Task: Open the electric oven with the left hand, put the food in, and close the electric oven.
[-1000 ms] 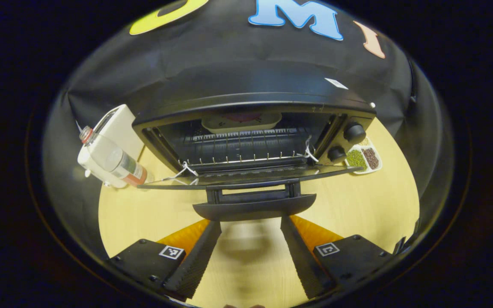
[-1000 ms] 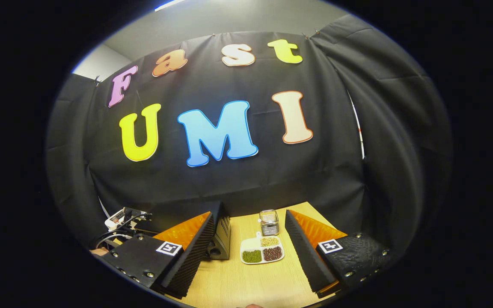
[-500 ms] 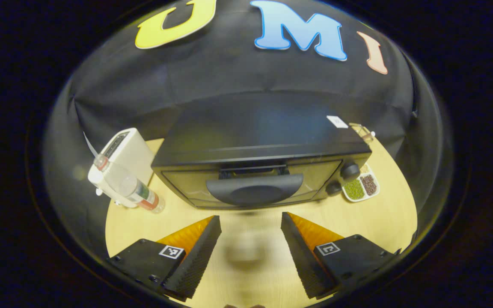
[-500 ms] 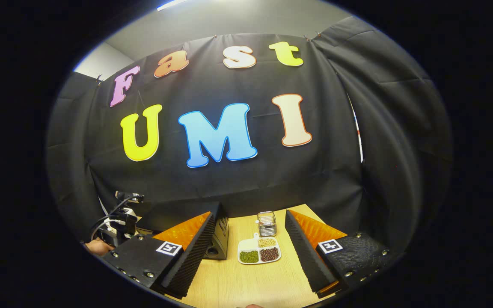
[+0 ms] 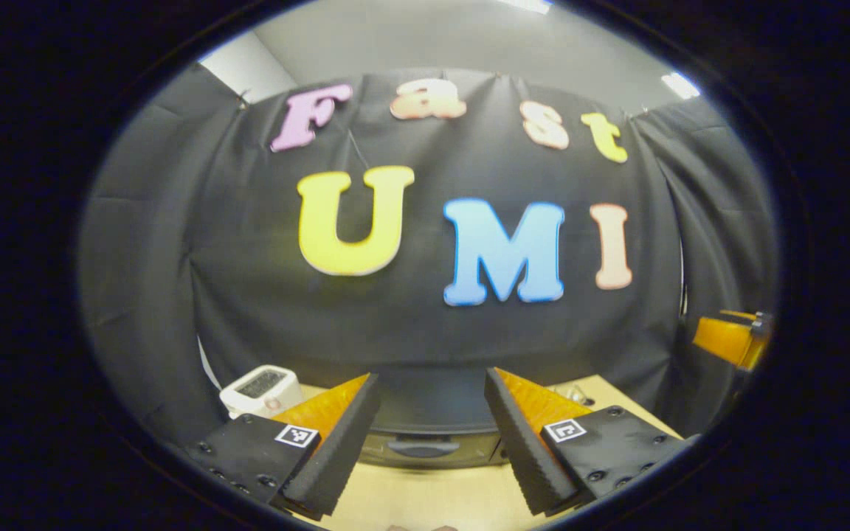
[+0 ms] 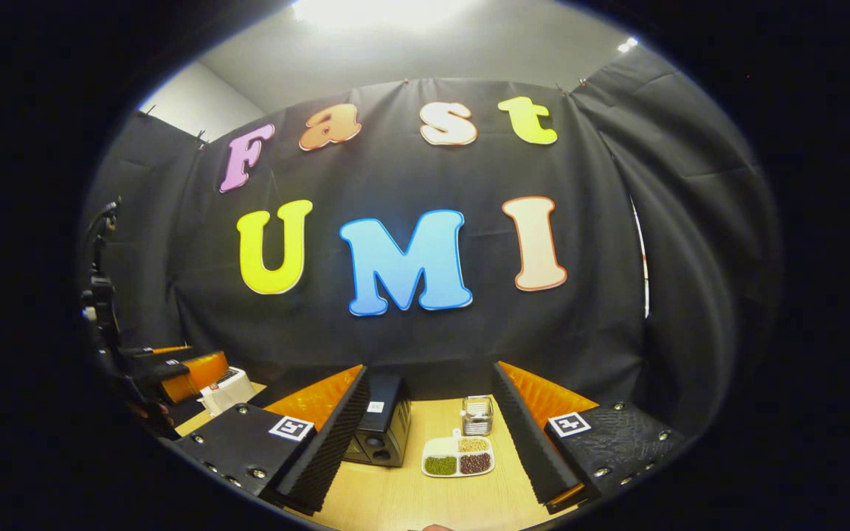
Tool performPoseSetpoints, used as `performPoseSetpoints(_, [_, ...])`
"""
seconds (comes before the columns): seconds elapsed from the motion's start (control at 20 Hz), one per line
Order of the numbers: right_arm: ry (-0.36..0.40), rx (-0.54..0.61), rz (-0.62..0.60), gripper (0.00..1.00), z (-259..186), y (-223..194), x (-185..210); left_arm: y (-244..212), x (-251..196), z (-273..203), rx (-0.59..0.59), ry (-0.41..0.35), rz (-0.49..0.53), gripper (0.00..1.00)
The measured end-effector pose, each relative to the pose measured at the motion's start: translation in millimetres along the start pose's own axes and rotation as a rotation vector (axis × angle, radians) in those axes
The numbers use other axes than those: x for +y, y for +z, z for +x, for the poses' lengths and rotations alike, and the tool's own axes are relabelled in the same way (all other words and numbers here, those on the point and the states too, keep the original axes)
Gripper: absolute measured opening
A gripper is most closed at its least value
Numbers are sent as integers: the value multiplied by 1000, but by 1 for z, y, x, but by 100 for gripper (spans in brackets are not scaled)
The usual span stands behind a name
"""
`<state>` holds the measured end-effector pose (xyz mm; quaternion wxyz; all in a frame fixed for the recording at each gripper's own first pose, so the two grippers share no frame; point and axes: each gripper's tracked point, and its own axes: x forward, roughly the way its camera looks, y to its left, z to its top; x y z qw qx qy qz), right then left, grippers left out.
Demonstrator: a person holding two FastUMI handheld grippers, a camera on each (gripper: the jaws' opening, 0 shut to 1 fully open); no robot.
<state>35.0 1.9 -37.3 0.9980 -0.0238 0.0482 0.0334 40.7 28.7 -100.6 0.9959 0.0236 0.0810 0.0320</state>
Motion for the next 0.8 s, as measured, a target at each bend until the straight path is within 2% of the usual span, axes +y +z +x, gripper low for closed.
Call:
performPoseSetpoints(0.05, [19, -10, -6, 100, -1, 5, 6, 19, 0, -13, -42, 12, -7, 100])
performPoseSetpoints(0.25, [67, -16, 28, 100, -1, 21, 22, 61, 4, -46, -97, 34, -18, 100])
performPoseSetpoints(0.3, [65, -14, 34, 95, -2, 23, 26, 64, 8, -49, -108, 36, -19, 100])
performPoseSetpoints(0.35, [54, -11, 34, 94, -3, 24, 28, 65, 13, -49, -112, 34, -17, 100])
performPoseSetpoints(0.4, [42, -10, 32, 94, -5, 27, 30, 64, 16, -47, -111, 27, -18, 99])
performPoseSetpoints(0.45, [31, -8, 35, 100, -7, 30, 33, 61, 20, -46, -95, 15, -25, 99])
performPoseSetpoints(0.7, [0, -22, 44, 100, -21, 43, 54, 58, 39, -43, -74, -28, -57, 99])
performPoseSetpoints(0.75, [-5, -27, 43, 94, -21, 44, 59, 59, 42, -43, -78, -38, -45, 95])
performPoseSetpoints(0.8, [-11, -25, 44, 94, -21, 44, 62, 59, 46, -45, -83, -44, -28, 99])
